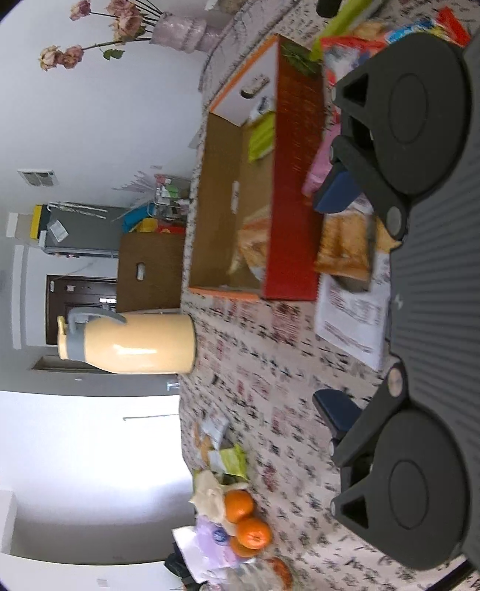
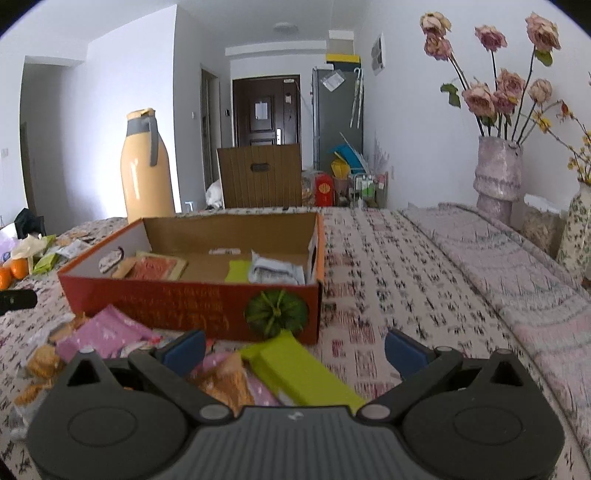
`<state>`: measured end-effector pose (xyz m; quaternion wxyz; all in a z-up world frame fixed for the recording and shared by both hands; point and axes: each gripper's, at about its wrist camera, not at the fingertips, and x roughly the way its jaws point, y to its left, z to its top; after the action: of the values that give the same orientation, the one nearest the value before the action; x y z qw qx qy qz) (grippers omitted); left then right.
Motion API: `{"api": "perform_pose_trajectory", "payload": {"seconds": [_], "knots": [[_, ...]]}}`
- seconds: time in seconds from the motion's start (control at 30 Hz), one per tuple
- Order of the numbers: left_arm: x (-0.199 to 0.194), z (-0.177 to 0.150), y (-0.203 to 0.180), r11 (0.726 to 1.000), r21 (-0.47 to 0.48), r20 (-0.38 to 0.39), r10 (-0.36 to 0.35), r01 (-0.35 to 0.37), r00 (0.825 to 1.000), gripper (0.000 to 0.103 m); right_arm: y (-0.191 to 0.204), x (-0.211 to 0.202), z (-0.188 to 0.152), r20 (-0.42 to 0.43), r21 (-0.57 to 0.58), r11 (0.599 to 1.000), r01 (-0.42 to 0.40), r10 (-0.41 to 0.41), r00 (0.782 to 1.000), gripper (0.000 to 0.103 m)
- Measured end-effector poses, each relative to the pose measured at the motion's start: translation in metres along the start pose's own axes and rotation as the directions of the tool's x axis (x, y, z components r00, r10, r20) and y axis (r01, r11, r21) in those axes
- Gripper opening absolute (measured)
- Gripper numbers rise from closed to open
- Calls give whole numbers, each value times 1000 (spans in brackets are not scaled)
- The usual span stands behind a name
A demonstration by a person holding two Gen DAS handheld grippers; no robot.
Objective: Organize snacks
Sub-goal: 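Move both tools back over the snack pile beside the box, then close the right tool on the lime-green bar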
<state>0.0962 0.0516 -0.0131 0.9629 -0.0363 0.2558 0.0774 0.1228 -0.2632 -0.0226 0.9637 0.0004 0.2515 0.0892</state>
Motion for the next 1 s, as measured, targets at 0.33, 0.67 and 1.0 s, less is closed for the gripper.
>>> {"api": "perform_pose_trajectory", "payload": {"seconds": [0.33,0.67,1.0], "knots": [[15,-13,6,1000,-28,0,-3,3,1000,103,-1,4,-11,-44,10,1000,13,-12,999,103],[18,-17,7,999,-44,1,-12,12,1000,103,1,8,-13,-77,-25,999,29,-30,997,103],[20,-18,10,998,-58,-9,-19,19,1000,103,-11,20,-8,-102,-45,998,45,-49,994,103]]}}
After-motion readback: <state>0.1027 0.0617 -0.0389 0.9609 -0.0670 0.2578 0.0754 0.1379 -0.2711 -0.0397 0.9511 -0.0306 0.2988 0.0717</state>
